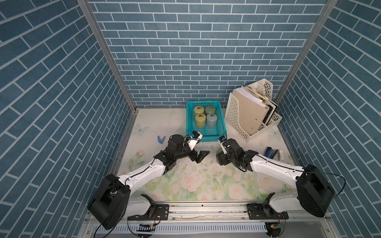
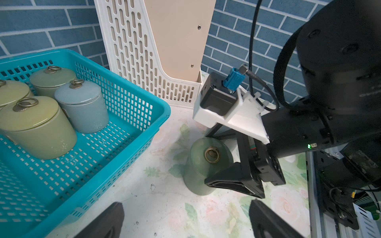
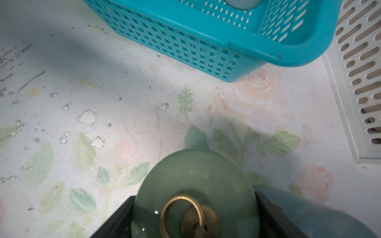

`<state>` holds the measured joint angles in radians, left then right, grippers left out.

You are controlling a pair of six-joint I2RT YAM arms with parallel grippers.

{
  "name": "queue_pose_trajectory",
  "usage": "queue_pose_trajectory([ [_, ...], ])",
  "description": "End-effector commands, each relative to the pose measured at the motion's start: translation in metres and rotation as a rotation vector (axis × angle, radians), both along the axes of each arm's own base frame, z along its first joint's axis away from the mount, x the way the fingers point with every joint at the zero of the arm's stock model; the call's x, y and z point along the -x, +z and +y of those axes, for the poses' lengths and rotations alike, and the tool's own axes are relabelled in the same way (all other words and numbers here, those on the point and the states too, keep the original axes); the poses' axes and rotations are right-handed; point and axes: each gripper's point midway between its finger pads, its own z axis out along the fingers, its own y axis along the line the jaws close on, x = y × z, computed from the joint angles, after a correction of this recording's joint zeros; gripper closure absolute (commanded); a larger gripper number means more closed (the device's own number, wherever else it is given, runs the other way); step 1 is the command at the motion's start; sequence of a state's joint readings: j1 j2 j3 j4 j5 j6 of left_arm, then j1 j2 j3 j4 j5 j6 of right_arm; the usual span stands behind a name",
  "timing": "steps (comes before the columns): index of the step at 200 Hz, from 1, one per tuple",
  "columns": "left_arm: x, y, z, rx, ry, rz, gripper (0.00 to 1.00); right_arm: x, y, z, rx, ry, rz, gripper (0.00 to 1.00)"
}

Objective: Take the tea canister out of the basket
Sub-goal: Place the tea canister at the center of the board.

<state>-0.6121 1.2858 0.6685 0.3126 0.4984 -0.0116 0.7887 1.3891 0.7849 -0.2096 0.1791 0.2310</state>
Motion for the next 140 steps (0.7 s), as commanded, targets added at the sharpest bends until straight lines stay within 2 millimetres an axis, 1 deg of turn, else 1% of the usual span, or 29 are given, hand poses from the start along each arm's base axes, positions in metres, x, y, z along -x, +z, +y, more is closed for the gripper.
queue_pose_trajectory([
  [1,-0.001,0.012,-0.005,0.023,-0.016,-0.034,0.0,-0.005,0.007,0.002,-0.034,-0.017,-0.031,0.15],
  [46,-0.001,0.012,-0.005,0.023,-0.018,-0.034,0.0,-0.006,0.008,-0.001,-0.026,-0.023,-0.04,0.01],
  [78,-0.001,0.014,-0.006,0.033,-0.022,-0.037,0.0,-0.01,0.018,0.0,-0.033,-0.021,-0.069,0.0],
  [92,-0.002,0.018,-0.006,0.042,-0.015,-0.044,0.0,-0.013,0.028,0.002,-0.034,-0.016,-0.09,0.0],
  [107,-0.006,0.028,-0.002,0.065,0.023,-0.062,0.0,-0.019,0.042,0.008,-0.046,-0.006,-0.119,0.0],
  [122,-0.015,0.038,0.006,0.067,0.103,-0.081,0.0,-0.025,0.061,0.018,-0.077,0.019,-0.149,0.0],
  [140,-0.032,0.043,0.021,0.026,0.225,-0.093,0.0,-0.037,0.084,0.034,-0.112,0.047,-0.182,0.0],
])
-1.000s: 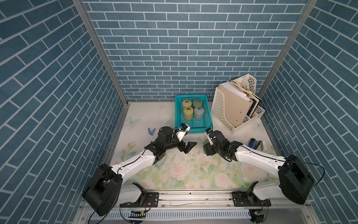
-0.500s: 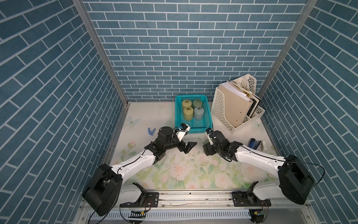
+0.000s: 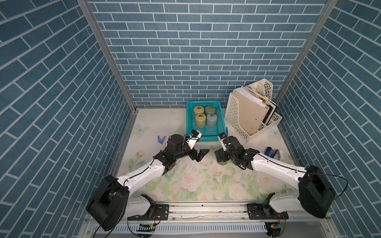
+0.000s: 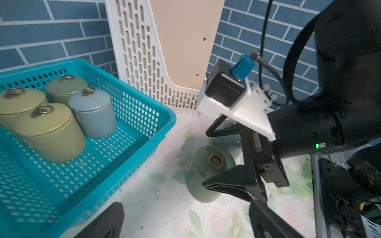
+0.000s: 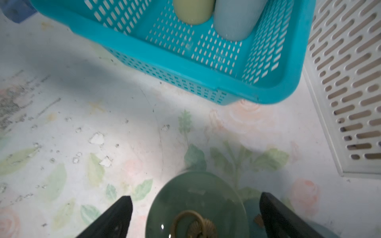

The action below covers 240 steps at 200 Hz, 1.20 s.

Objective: Take the tea canister out of the basket
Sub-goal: Place the tea canister at the center of the board, then pick up the tea canister from the basket.

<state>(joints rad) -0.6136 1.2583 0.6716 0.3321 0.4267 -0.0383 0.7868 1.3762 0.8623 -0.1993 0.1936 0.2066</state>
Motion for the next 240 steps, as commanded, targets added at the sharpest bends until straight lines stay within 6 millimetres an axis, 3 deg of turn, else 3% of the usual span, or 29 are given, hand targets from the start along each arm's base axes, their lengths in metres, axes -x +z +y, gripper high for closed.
queue_pose_trajectory([
  [1,-0.024,0.029,0.015,0.005,0.158,-0.058,0.0,-0.02,0.047,0.022,-0.062,0.041,-0.097,0.0],
  [25,-0.032,0.042,0.031,0.019,0.236,-0.08,0.0,-0.042,0.065,0.039,-0.067,0.045,-0.112,0.0],
  [43,-0.038,0.049,0.045,0.048,0.287,-0.08,0.0,-0.066,0.066,0.049,-0.066,0.029,-0.099,0.0],
  [101,-0.08,0.04,0.09,0.012,0.489,0.036,0.0,-0.144,0.069,0.091,-0.065,0.069,-0.088,0.0],
  [147,-0.093,0.052,0.094,0.008,0.52,0.029,0.0,-0.203,0.07,0.125,-0.052,0.137,-0.118,0.0],
  [151,-0.094,0.051,0.094,0.004,0.522,0.032,0.0,-0.21,0.054,0.127,-0.033,0.139,-0.096,0.0],
  [176,-0.095,0.044,0.093,0.0,0.514,0.051,0.0,-0.239,0.043,0.136,-0.012,0.143,-0.112,0.0],
  [208,-0.095,0.037,0.091,-0.007,0.502,0.068,0.0,-0.26,0.03,0.136,-0.028,0.128,-0.129,0.0],
  [240,-0.096,0.032,0.088,-0.011,0.485,0.083,0.0,-0.263,0.015,0.137,-0.026,0.122,-0.113,0.0],
])
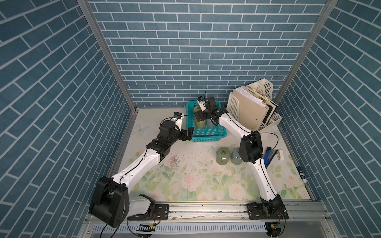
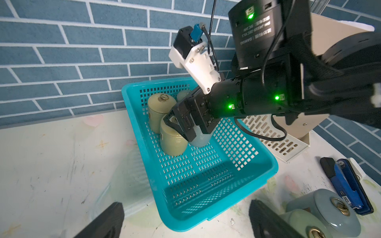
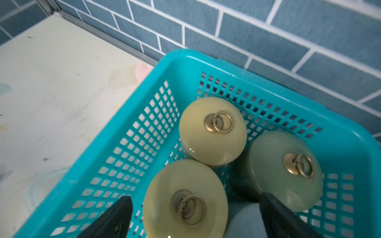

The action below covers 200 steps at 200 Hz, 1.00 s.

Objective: Take the tea canister out of the basket
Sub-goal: Pick up the tea canister from the basket.

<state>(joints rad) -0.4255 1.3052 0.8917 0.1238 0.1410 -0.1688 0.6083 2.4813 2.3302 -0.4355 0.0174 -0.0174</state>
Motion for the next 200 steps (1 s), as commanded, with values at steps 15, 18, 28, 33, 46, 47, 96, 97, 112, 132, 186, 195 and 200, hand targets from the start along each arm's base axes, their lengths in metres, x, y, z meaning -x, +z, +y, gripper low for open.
queue_pose_trajectory([
  [15,-0.001,-0.006,-0.003,0.008,-0.018,0.023,0.0,-0.002,-0.009,0.002,0.011,0.025,0.01,0.0],
  [18,-0.001,-0.007,-0.003,0.007,-0.019,0.024,0.0,-0.001,-0.009,0.003,0.01,0.028,0.011,0.0],
  [28,-0.001,-0.01,-0.003,0.003,-0.018,0.028,0.0,-0.002,-0.014,0.003,0.013,0.031,0.015,0.0],
  [33,-0.002,-0.012,-0.003,0.0,-0.019,0.031,0.0,-0.002,-0.014,0.004,0.013,0.033,0.015,0.0],
  [46,-0.002,-0.017,-0.003,-0.007,-0.018,0.041,0.0,-0.001,-0.015,0.006,0.01,0.047,0.016,0.0],
  [47,-0.003,-0.017,-0.003,-0.008,-0.018,0.042,0.0,-0.001,-0.015,0.006,0.009,0.048,0.016,0.0],
  [96,-0.003,-0.025,-0.003,-0.012,-0.014,0.045,0.0,-0.001,-0.022,0.014,0.01,0.095,0.027,0.0],
  [97,-0.004,-0.026,-0.003,-0.012,-0.013,0.045,0.0,-0.001,-0.023,0.014,0.012,0.095,0.029,0.0],
  [112,-0.004,-0.025,-0.001,-0.015,-0.008,0.04,0.0,-0.001,-0.029,0.015,0.016,0.098,0.037,0.0],
  [132,-0.004,-0.026,0.001,-0.023,-0.001,0.037,0.0,-0.002,-0.036,0.016,0.016,0.1,0.045,0.0],
  [186,-0.003,-0.027,0.003,-0.03,0.006,0.034,0.0,0.012,-0.056,0.021,0.049,0.153,0.099,0.01],
  [195,-0.002,-0.027,0.003,-0.029,0.009,0.032,0.0,0.017,-0.061,0.022,0.067,0.165,0.108,0.02],
  [200,-0.002,-0.027,0.004,-0.029,0.009,0.03,0.0,0.02,-0.063,0.023,0.075,0.173,0.114,0.02],
])
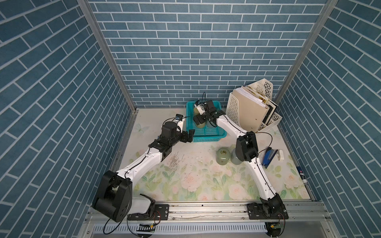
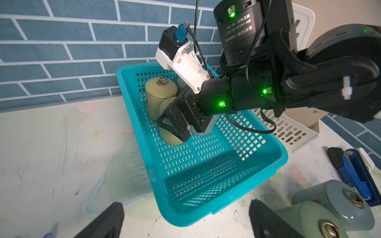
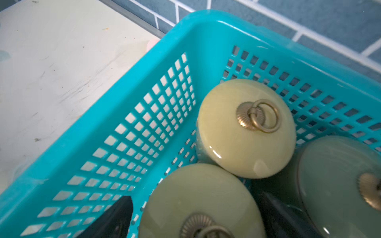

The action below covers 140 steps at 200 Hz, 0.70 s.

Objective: Take the tea canister out of the basket
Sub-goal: Pick up the tea canister from the basket.

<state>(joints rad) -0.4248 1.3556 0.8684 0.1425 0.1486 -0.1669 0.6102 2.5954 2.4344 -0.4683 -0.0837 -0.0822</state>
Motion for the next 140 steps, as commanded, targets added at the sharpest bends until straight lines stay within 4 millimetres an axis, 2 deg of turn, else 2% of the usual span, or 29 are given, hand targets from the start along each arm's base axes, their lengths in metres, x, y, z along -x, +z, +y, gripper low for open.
queue_pose_trajectory([
  [1,0.001,0.001,0.006,-0.008,0.015,-0.021,0.0,0.018,-0.029,0.002,0.069,0.055,0.068,0.03],
  [45,0.004,0.0,0.008,-0.007,0.019,-0.022,0.0,0.036,-0.032,0.009,0.094,0.076,0.069,0.09],
  [89,0.006,0.003,0.009,-0.002,0.019,-0.027,0.0,0.039,-0.03,0.014,0.078,0.068,0.075,0.19],
  [140,0.01,0.005,0.011,0.001,0.022,-0.03,0.0,0.039,-0.023,0.01,0.068,0.039,0.065,0.54],
])
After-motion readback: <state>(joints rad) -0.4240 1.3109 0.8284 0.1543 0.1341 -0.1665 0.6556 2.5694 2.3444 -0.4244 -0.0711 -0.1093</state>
